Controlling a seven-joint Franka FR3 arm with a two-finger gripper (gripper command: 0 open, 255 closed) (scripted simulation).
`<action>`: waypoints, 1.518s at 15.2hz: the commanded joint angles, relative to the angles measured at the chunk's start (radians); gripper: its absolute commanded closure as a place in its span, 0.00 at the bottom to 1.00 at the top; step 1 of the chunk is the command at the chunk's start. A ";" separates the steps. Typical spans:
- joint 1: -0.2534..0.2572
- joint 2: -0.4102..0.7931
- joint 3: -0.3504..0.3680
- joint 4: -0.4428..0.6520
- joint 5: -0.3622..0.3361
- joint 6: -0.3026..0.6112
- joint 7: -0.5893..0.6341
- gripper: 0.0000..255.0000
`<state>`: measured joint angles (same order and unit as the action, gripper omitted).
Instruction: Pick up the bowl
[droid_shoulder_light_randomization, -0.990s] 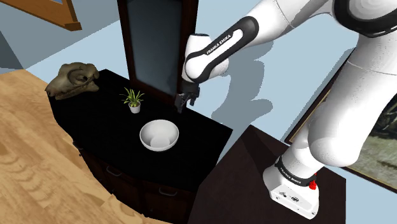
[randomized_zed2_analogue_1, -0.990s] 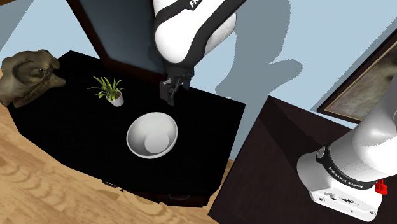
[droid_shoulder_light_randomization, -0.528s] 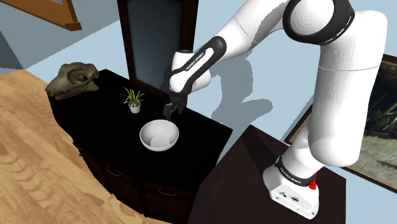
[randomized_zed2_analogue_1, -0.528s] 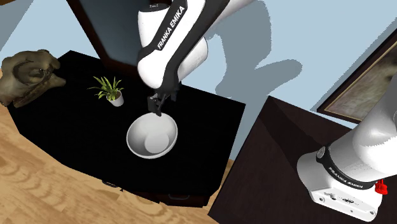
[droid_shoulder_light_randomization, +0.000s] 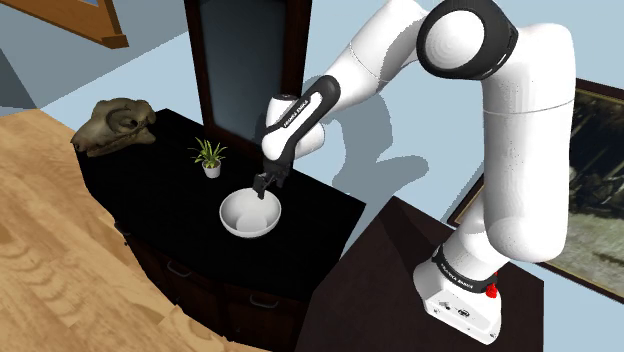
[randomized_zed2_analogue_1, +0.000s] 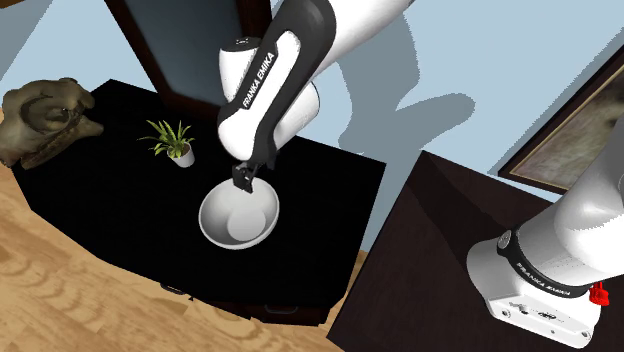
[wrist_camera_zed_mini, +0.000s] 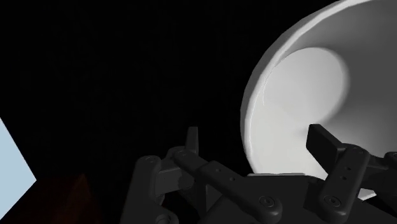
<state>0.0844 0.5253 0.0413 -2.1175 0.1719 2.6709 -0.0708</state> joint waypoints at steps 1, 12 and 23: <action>-0.002 0.019 0.001 0.005 0.002 0.014 -0.003 0.00; -0.002 0.019 0.001 0.005 0.002 0.014 -0.003 1.00; 0.005 -0.112 -0.009 -0.016 -0.012 -0.095 0.017 1.00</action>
<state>0.0881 0.4256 0.0328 -2.1327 0.1610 2.5863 -0.0563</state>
